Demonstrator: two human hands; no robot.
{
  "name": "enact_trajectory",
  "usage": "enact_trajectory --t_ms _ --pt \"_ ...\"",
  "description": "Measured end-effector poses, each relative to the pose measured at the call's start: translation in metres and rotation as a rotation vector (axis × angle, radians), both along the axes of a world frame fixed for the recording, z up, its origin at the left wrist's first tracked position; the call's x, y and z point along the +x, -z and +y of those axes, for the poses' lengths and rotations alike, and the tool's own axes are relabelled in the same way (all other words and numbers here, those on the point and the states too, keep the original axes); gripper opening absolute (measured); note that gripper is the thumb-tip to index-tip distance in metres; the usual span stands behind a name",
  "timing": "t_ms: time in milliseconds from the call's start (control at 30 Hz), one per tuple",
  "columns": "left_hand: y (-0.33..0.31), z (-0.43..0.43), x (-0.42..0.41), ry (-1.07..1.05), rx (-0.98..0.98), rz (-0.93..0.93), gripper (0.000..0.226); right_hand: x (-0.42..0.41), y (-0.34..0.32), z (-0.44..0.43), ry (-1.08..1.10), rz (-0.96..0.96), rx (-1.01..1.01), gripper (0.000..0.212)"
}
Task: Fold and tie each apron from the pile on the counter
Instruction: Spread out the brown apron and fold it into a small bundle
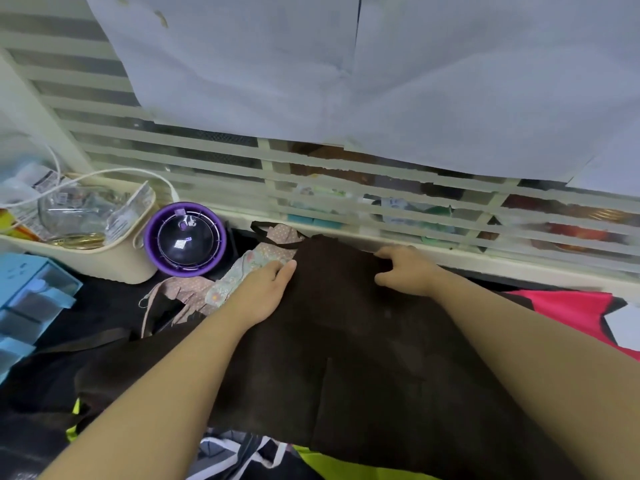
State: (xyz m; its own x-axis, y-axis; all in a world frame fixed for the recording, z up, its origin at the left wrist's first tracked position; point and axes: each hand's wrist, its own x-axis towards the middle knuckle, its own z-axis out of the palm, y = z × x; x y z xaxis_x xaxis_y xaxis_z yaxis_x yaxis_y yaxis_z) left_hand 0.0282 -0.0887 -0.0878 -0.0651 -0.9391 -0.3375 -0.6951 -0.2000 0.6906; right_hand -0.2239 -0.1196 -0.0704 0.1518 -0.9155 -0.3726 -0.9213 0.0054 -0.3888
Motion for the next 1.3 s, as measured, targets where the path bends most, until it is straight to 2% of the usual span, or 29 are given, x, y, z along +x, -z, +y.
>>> enact_trajectory --t_ms 167,233,333,500,633,700,733,800,933,1000,1033,1100,1167,1200,1267,1300 --pt "-0.016 -0.009 -0.01 0.026 -0.055 0.051 0.023 0.001 -0.01 -0.004 -0.059 -0.115 -0.043 0.037" --pt "-0.021 -0.013 -0.017 0.039 -0.097 0.034 0.028 0.003 -0.015 -0.002 -0.088 -0.17 -0.085 0.022" --pt "-0.026 -0.018 -0.03 0.061 -0.15 0.027 0.042 0.007 -0.02 0.002 -0.135 -0.177 -0.162 0.013" --pt "-0.029 -0.028 -0.042 -0.072 -0.194 0.23 0.044 0.008 -0.021 0.002 -0.133 -0.188 -0.177 0.004" --pt "-0.026 -0.029 -0.038 -0.118 -0.247 0.336 0.035 -0.001 -0.024 0.003 -0.108 -0.166 -0.085 0.024" --pt "-0.026 -0.029 -0.034 -0.129 -0.265 0.361 0.033 -0.011 -0.028 0.01 -0.136 -0.057 0.013 0.043" --pt "-0.025 -0.029 -0.03 -0.133 -0.262 0.355 0.033 -0.017 -0.028 0.014 -0.142 0.03 0.049 0.053" --pt "-0.028 -0.029 -0.025 -0.114 -0.247 0.305 0.033 -0.03 -0.028 0.021 -0.139 0.188 0.064 0.056" --pt "-0.042 -0.032 -0.02 -0.02 -0.28 -0.053 0.021 -0.05 -0.031 0.035 -0.07 0.281 -0.023 0.037" --pt "-0.051 -0.031 -0.021 0.004 -0.273 -0.115 0.012 -0.055 -0.036 0.046 -0.047 0.295 -0.062 0.026" --pt "-0.055 -0.027 -0.023 -0.009 -0.229 -0.067 0.011 -0.058 -0.039 0.054 -0.035 0.316 -0.083 0.022" --pt "-0.064 -0.013 -0.027 -0.124 -0.012 0.235 0.008 -0.062 -0.042 0.067 0.005 0.396 -0.147 0.02" --pt "-0.066 0.0 -0.025 -0.197 0.268 0.594 0.038 -0.064 -0.046 0.081 0.094 0.507 -0.242 0.021" --pt "-0.062 0.002 -0.021 -0.19 0.355 0.718 0.05 -0.065 -0.048 0.087 0.154 0.56 -0.263 0.023" --pt "-0.057 0.005 -0.012 -0.173 0.42 0.854 0.063 -0.067 -0.052 0.096 0.253 0.579 -0.2 0.025" --pt "-0.055 0.006 -0.008 -0.167 0.425 0.881 0.065 -0.068 -0.055 0.1 0.304 0.509 -0.134 0.026"
